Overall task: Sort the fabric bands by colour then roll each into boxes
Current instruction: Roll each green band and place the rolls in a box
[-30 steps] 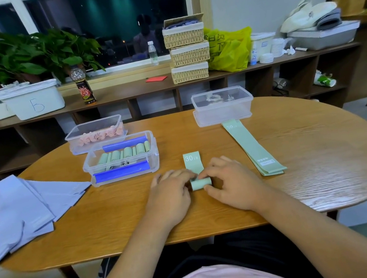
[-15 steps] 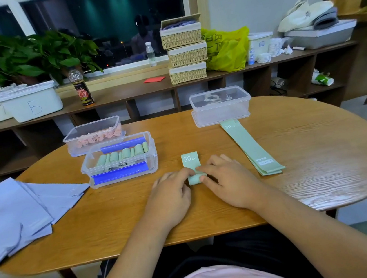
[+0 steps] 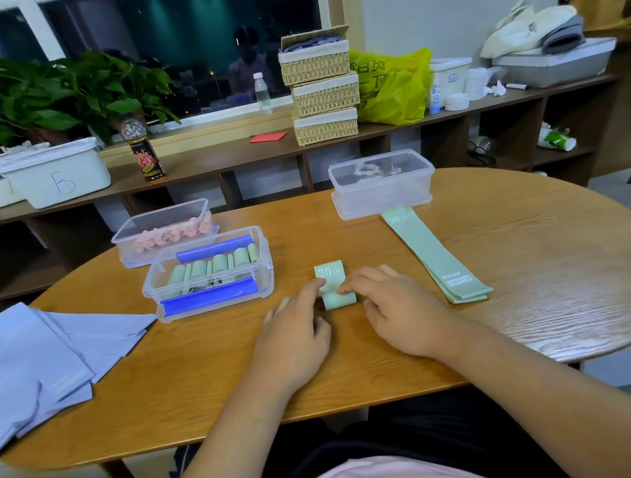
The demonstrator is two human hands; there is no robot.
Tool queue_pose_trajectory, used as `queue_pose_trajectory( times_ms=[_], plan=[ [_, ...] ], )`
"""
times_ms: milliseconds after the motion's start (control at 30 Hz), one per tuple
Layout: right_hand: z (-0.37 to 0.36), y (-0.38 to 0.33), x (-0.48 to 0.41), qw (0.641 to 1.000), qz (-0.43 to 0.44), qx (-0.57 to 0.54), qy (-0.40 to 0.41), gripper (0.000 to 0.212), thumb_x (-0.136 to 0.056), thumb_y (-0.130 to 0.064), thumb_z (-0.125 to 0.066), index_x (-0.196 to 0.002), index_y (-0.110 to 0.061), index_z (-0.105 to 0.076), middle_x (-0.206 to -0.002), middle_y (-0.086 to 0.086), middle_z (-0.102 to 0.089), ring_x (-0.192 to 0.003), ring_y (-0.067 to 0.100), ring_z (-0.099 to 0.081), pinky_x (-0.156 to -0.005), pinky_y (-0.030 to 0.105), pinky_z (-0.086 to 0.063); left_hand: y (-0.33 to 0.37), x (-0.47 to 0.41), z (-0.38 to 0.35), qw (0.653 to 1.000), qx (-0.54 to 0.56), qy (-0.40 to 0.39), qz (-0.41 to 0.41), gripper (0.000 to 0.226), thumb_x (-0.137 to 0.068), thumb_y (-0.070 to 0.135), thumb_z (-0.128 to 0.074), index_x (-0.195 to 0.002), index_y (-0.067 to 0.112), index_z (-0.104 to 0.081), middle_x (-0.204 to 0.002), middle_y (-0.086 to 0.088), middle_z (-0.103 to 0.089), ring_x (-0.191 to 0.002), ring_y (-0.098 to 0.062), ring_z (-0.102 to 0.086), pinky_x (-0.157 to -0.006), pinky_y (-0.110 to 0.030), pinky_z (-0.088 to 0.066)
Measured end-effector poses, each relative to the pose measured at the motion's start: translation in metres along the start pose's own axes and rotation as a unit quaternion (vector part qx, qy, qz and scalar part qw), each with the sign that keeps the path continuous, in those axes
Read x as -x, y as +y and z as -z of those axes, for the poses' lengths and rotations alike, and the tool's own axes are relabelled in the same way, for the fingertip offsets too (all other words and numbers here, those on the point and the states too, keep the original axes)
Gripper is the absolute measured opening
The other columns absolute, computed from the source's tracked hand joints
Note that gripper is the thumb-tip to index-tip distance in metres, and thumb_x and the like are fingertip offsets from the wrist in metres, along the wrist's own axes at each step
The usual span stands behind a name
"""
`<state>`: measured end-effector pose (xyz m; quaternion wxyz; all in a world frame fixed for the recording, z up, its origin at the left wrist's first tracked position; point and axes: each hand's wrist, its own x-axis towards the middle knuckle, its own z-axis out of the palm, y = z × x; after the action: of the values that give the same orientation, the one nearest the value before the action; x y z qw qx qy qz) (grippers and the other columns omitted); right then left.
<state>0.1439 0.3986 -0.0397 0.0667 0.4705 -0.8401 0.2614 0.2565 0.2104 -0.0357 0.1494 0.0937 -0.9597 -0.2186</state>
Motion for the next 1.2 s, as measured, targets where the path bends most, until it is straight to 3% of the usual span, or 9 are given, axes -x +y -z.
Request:
queue_pose_trajectory(
  times_ms=[367,500,633,800,1033,1200],
  plan=[
    [0.003,0.005,-0.026,0.998,-0.022,0.036,-0.039,0.048,-0.104,-0.022,-0.051,-0.149,-0.034,-0.054,-0.143,-0.015,-0.057,-0.127,0.013,-0.047,-0.108,0.043,-0.046,-0.001,0.000,-0.002,0.999,-0.022,0.021,-0.035,0.051,-0.101,0.026,-0.053,-0.149,0.040,-0.045,-0.146,0.022,-0.049,-0.134,-0.004,-0.042,-0.115,-0.036,-0.041],
    [0.000,0.004,-0.027,0.997,-0.030,0.059,-0.028,0.053,-0.103,-0.018,-0.048,-0.154,-0.033,-0.048,-0.149,-0.013,-0.052,-0.134,0.014,-0.043,-0.110,0.045,-0.044,-0.001,-0.002,-0.002,0.999,-0.035,0.017,-0.022,0.057,-0.102,0.030,-0.050,-0.157,0.041,-0.039,-0.153,0.020,-0.049,-0.138,-0.006,-0.040,-0.118,-0.035,-0.035],
    [-0.005,-0.003,-0.018,0.997,0.013,0.082,0.000,0.056,-0.096,-0.008,-0.050,-0.147,-0.031,-0.054,-0.144,-0.015,-0.050,-0.133,0.011,-0.042,-0.108,0.036,-0.042,0.000,-0.005,-0.001,0.999,-0.046,0.003,-0.003,0.064,-0.102,0.032,-0.048,-0.163,0.041,-0.031,-0.157,0.016,-0.048,-0.142,-0.009,-0.037,-0.121,-0.037,-0.030],
    [-0.003,-0.007,-0.024,0.993,0.015,0.113,-0.005,0.057,-0.097,-0.010,-0.050,-0.149,-0.032,-0.052,-0.147,-0.014,-0.050,-0.133,0.012,-0.044,-0.108,0.037,-0.043,0.001,-0.008,0.002,0.997,0.015,-0.025,0.067,0.084,-0.102,0.038,-0.053,-0.170,0.035,-0.004,-0.160,0.012,-0.044,-0.149,-0.017,-0.036,-0.125,-0.041,-0.029],
    [-0.008,-0.008,-0.039,0.989,-0.008,0.150,-0.007,0.060,-0.097,-0.015,-0.050,-0.155,-0.031,-0.047,-0.153,-0.012,-0.049,-0.137,0.016,-0.042,-0.109,0.040,-0.042,-0.005,-0.007,-0.003,0.999,0.013,0.019,0.043,0.066,-0.098,0.035,-0.058,-0.160,0.032,-0.035,-0.153,0.006,-0.052,-0.143,-0.017,-0.043,-0.121,-0.037,-0.033],
    [-0.014,-0.006,-0.052,0.981,-0.019,0.190,-0.027,0.062,-0.099,-0.022,-0.051,-0.159,-0.027,-0.040,-0.158,-0.008,-0.047,-0.140,0.019,-0.041,-0.111,0.043,-0.042,-0.005,-0.007,-0.003,0.998,0.030,0.032,0.047,0.065,-0.099,0.034,-0.060,-0.159,0.030,-0.037,-0.152,0.009,-0.053,-0.142,-0.016,-0.045,-0.121,-0.037,-0.034]
  ],
)
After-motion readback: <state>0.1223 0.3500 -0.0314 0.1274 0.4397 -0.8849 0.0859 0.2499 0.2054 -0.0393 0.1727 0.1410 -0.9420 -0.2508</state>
